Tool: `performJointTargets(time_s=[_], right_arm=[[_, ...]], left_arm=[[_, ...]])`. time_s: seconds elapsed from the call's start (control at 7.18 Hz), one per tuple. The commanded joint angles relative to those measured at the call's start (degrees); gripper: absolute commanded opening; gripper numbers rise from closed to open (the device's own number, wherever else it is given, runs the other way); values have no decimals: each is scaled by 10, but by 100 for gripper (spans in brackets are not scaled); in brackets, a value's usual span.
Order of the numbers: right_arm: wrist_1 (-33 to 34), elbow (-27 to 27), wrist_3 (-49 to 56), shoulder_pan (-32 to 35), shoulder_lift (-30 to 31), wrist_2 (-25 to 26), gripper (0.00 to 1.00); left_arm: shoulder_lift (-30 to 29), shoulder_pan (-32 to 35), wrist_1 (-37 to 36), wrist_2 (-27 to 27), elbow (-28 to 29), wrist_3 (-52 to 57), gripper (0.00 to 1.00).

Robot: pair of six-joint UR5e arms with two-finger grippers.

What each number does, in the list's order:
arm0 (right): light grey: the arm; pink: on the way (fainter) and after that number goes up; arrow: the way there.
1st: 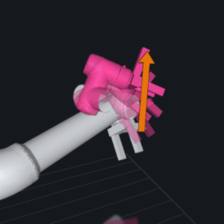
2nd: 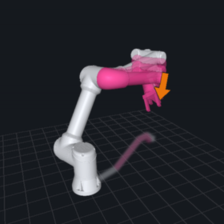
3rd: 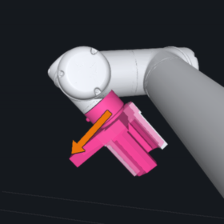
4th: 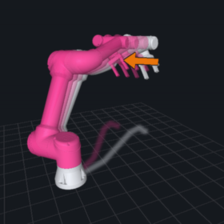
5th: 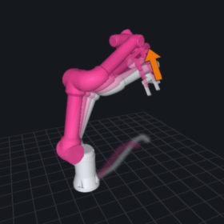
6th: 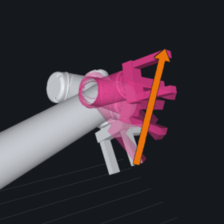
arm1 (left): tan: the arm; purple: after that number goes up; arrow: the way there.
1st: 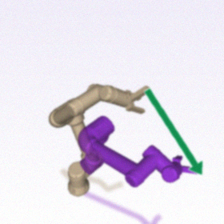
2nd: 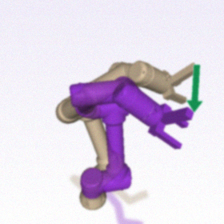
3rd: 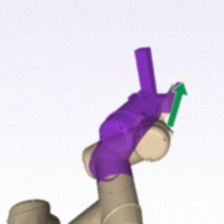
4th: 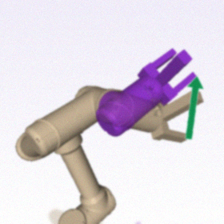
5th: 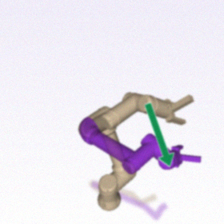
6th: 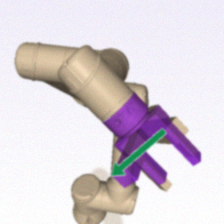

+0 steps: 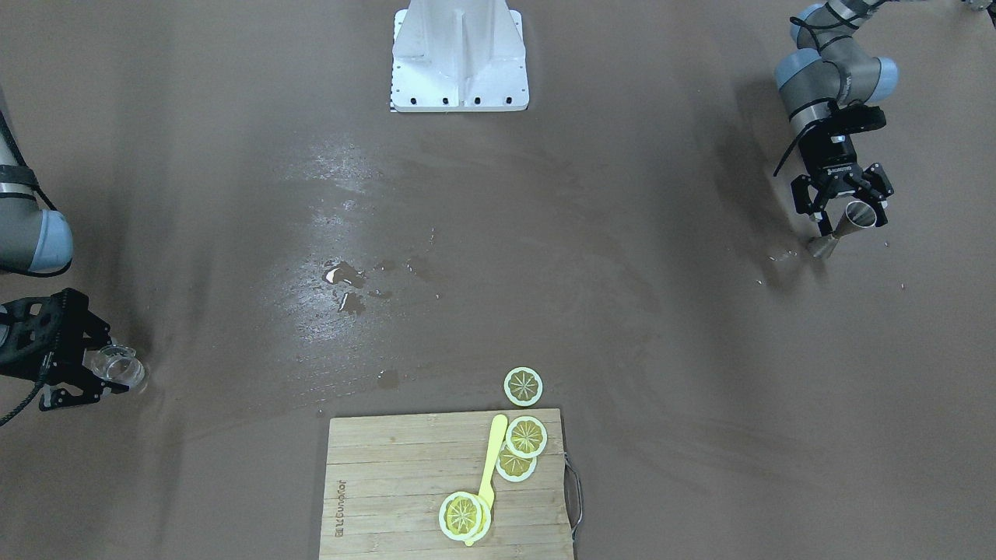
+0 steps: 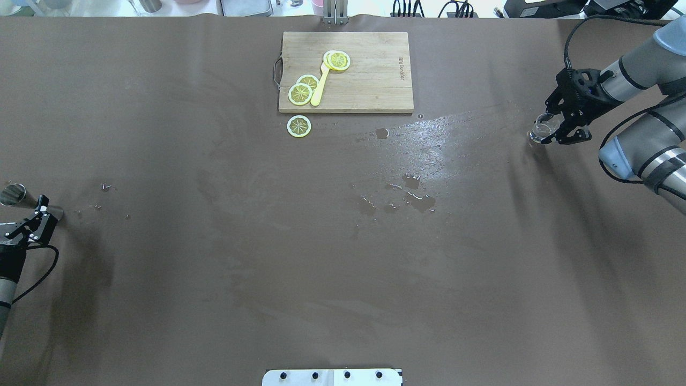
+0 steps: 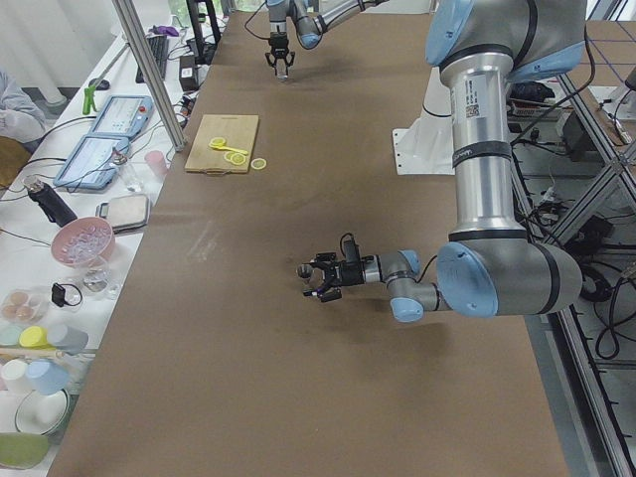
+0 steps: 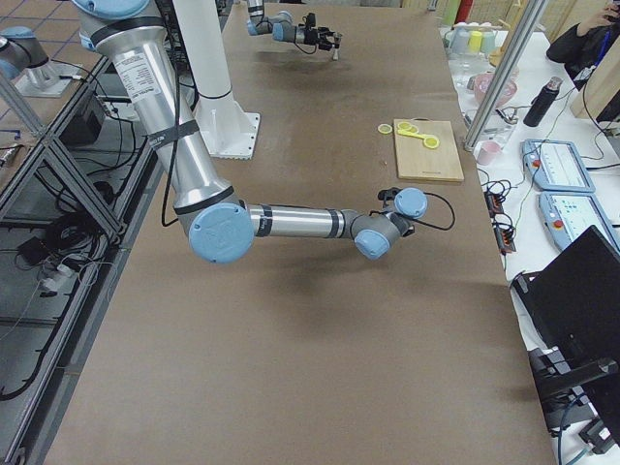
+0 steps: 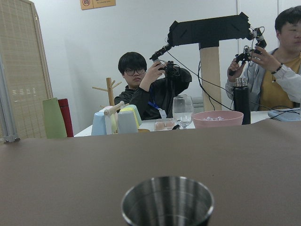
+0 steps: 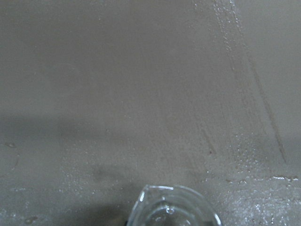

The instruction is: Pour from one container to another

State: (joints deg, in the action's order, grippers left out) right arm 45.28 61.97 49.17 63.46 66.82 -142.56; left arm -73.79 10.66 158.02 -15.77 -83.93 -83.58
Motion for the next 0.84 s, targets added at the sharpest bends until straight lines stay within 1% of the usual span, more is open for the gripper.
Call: performJointTargets(time_s=[0.0, 0.14, 0.28, 0.42, 0.56, 0.7], right_arm=[[0, 0, 0, 0, 1, -1, 4], [0, 0, -2, 0, 1, -1, 20], [0, 0, -2, 1, 2, -2, 33], [0, 1, -4, 0, 2, -2, 41], [0, 0, -5, 0, 2, -3, 49], [-1, 1, -7, 0, 2, -4, 54]], left_arm=[[29, -6, -23, 1, -52, 1, 99], [40, -6, -50, 1, -80, 1, 99], [58, -6, -70, 2, -104, 2, 99], [85, -6, -76, -3, -139, 1, 99], [89, -7, -89, -14, -172, 5, 99], [107, -8, -115, -34, -240, 22, 99]])
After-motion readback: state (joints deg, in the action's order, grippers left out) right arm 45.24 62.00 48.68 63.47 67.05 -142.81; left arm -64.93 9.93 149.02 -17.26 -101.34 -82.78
